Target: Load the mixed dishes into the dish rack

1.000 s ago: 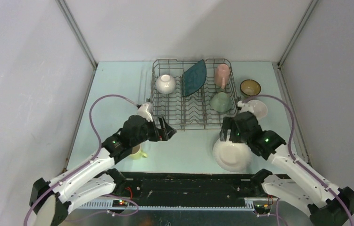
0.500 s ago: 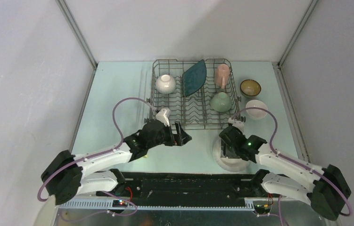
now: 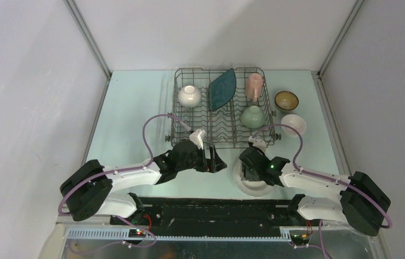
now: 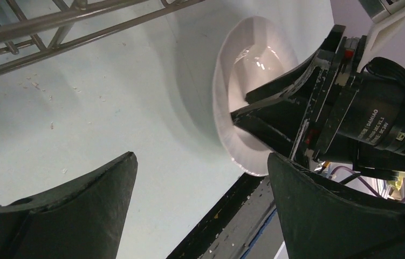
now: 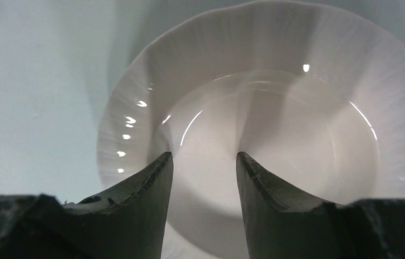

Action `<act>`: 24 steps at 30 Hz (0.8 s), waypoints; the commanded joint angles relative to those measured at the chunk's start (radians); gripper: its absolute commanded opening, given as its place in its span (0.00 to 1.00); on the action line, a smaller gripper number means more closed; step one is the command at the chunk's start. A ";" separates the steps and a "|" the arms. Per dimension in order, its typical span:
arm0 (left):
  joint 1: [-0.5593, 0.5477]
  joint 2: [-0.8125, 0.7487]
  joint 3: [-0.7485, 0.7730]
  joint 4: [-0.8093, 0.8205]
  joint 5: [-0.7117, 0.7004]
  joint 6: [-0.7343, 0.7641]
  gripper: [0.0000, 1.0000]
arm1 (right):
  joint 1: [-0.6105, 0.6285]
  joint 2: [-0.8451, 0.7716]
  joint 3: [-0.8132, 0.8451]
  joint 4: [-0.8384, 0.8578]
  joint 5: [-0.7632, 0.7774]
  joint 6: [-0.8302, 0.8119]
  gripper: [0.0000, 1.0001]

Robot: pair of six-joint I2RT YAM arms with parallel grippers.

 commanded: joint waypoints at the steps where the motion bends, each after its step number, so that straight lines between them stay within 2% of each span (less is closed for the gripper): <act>1: -0.006 0.000 0.002 0.055 0.010 -0.004 0.97 | 0.038 0.049 -0.068 0.243 -0.226 0.012 0.50; 6: -0.006 -0.003 -0.023 0.056 0.006 -0.002 0.97 | 0.081 0.046 -0.072 0.395 -0.343 -0.043 0.51; 9: -0.006 0.002 -0.029 0.048 0.002 0.002 0.97 | 0.091 0.018 -0.072 0.422 -0.367 -0.059 0.53; 12: -0.006 0.014 -0.031 0.052 -0.001 0.002 0.97 | 0.090 -0.069 -0.072 0.393 -0.347 -0.076 0.54; 17: -0.006 0.048 -0.043 0.079 0.001 -0.013 0.97 | 0.047 -0.252 -0.072 0.238 -0.283 -0.084 0.56; 19: -0.006 0.062 -0.048 0.088 0.003 -0.016 0.97 | 0.010 -0.309 -0.071 0.164 -0.256 -0.091 0.62; 22: -0.007 0.081 -0.051 0.094 0.006 -0.017 0.96 | -0.069 -0.361 -0.078 0.065 -0.237 -0.099 0.84; 24: -0.009 0.097 -0.051 0.102 0.015 -0.018 0.94 | -0.135 -0.378 -0.091 0.003 -0.248 -0.095 0.89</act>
